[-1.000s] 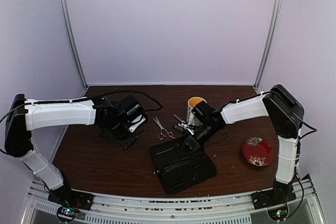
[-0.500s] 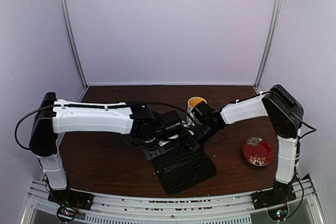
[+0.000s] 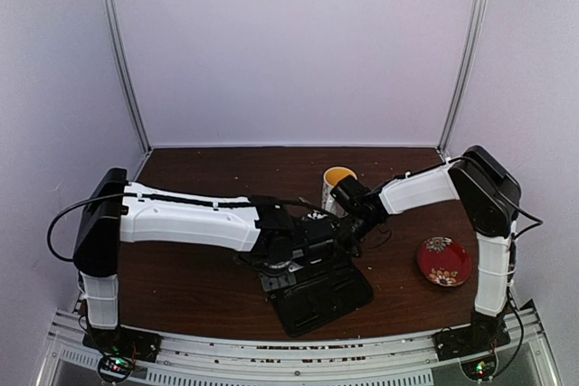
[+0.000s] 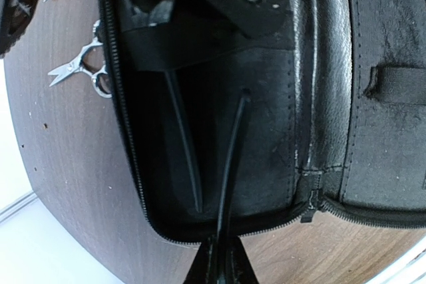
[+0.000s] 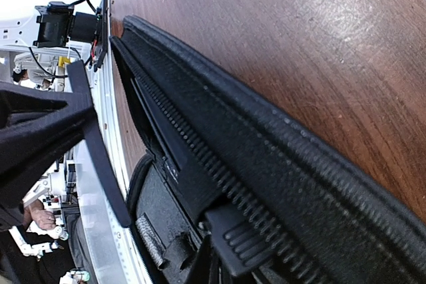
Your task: Sort the hair-cutting tools
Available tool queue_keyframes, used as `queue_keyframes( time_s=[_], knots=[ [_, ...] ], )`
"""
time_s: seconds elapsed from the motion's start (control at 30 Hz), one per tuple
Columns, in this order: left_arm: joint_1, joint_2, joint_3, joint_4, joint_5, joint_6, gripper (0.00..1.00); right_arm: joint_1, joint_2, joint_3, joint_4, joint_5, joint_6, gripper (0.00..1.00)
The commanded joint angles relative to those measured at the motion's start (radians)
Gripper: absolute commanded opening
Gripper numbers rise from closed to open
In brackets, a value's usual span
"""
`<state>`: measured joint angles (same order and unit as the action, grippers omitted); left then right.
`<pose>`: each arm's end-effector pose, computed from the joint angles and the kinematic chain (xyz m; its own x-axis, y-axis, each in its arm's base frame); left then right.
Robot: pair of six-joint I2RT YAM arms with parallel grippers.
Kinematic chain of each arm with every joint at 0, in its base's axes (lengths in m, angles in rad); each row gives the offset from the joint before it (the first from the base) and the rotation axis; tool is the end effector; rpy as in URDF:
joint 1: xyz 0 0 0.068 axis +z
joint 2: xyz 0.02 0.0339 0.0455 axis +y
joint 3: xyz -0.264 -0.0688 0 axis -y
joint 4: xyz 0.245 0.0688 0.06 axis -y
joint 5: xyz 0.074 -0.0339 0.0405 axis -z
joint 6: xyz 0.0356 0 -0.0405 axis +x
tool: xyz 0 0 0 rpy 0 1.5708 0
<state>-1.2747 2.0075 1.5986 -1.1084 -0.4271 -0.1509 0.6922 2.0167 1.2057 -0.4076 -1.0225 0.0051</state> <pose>0.1267 -0.3649 0.2041 -0.4180 0.9012 -0.1150 0.8105 0.4271 0.4009 0.2716 0.2647 0.1285 -0.7254 -0.5980 -0.3409 -0.5556 0.2164 0.8028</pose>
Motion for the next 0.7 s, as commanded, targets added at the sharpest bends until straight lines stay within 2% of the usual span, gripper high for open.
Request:
queue_keyframes(
  time_s=[0.0,0.67],
  knots=[
    [-0.009,0.033,0.023,-0.015,-0.031,0.015,0.0,-0.009,0.013,0.005,0.013,-0.044,0.007,0.0],
    [-0.014,0.133,0.058,0.024,-0.111,-0.004,0.0,-0.009,0.024,0.004,0.016,-0.062,0.015,0.0]
  ],
)
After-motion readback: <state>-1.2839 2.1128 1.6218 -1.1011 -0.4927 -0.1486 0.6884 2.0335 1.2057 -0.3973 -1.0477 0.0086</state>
